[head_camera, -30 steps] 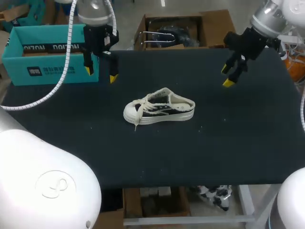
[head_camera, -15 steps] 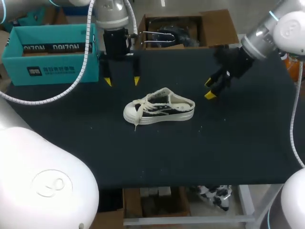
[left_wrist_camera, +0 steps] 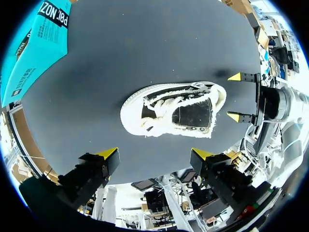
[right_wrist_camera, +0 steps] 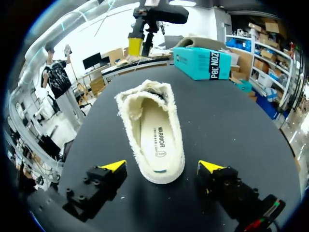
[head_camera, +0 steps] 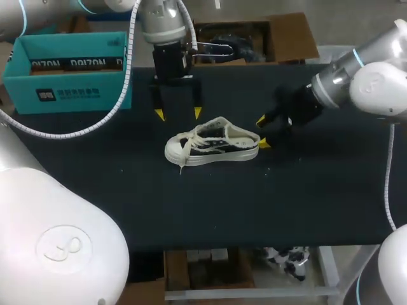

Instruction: Open the shoe tongue, take the insole out of the shoe, put the insole back into the shoe, and pack the shoe into the shoebox

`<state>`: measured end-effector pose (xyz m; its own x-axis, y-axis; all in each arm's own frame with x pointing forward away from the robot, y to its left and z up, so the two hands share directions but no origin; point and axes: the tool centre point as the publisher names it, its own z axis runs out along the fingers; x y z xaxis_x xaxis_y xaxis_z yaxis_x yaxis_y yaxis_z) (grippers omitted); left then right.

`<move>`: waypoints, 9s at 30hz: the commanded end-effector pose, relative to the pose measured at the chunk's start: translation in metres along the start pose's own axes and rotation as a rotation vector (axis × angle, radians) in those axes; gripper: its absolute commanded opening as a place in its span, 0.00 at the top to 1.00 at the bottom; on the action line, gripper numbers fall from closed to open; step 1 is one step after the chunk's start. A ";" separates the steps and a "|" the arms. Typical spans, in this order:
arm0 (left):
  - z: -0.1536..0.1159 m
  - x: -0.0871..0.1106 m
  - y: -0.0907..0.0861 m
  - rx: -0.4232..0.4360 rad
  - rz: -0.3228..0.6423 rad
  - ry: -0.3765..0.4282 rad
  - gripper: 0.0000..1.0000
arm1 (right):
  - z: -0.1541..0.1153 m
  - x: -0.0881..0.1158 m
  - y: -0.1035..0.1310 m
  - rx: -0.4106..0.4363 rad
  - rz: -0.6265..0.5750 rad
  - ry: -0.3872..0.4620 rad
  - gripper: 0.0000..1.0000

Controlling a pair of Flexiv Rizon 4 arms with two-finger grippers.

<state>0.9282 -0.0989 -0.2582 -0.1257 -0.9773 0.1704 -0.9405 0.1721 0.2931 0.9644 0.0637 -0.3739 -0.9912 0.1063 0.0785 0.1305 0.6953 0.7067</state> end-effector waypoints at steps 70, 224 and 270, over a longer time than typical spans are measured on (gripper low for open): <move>0.031 0.087 -0.012 0.033 -0.078 -0.182 0.00 | 0.072 0.003 -0.013 -0.216 -0.039 0.045 1.00; 0.076 0.075 -0.048 0.075 1.464 -0.090 1.00 | 0.072 0.003 -0.013 -0.216 -0.039 0.045 1.00; 0.158 0.058 -0.055 0.061 1.387 -0.164 0.78 | 0.072 0.003 -0.013 -0.216 -0.039 0.045 1.00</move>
<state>0.9281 -0.1837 -0.3984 -0.9842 -0.0202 0.1758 -0.0318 0.9975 -0.0633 0.9598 0.1060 -0.4294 -0.9961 0.0490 0.0728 0.0877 0.5318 0.8423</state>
